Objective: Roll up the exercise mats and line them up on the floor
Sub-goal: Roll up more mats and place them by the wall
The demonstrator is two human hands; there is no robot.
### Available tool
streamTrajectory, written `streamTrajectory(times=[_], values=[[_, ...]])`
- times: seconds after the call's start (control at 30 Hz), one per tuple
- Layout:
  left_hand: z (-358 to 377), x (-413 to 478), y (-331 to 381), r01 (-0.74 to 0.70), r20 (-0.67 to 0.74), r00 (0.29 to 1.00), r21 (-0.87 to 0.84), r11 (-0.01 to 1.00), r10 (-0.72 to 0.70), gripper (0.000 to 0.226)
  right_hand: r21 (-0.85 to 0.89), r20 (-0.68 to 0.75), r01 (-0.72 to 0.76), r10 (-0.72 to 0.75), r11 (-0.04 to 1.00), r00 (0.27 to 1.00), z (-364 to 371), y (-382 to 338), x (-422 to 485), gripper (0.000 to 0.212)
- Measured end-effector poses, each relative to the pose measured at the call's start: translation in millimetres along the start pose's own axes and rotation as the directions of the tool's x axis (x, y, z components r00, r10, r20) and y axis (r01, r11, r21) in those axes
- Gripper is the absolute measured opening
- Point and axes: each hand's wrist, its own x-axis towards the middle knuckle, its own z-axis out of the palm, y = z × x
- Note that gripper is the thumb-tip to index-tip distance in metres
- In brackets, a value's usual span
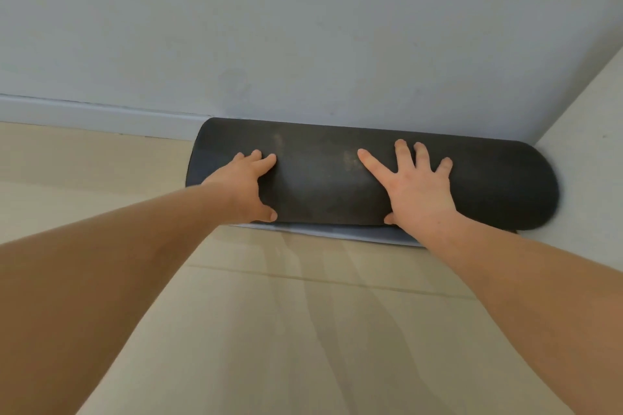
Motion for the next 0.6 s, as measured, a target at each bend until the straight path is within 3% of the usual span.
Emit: streamTrajectory(times=[0.13,0.33,0.4,0.5,0.6], values=[[28.3,-62.0,-19.3,-0.012,-0.221,0.975,-0.065,0.998,-0.003,0.091,0.004,0.035,-0.032,0.032,0.999,0.999,-1.8,-1.6,-2.6,0.141],[73.4,-159.3,-47.1,0.112,-0.034,0.992,-0.215,0.970,-0.122,0.090,-0.004,0.194,-0.141,0.139,0.990,0.971,-45.7,-19.6,-11.6,0.146],[75.7,-180.8,-57.7,0.118,-0.030,0.991,-0.239,0.964,-0.128,0.090,-0.011,0.104,-0.182,0.182,0.983,0.978,-64.3,-39.6,-24.7,0.139],[72.9,-207.3,-68.8,0.111,-0.051,0.990,-0.282,0.953,-0.130,0.090,0.102,-0.062,-0.032,0.038,0.994,0.997,-89.0,-97.7,-55.2,0.116],[70.2,-239.8,-87.0,0.088,-0.058,0.992,-0.306,0.948,-0.111,0.088,0.317,-0.038,0.181,-0.179,0.931,0.983,-115.0,-178.2,-94.8,0.085]])
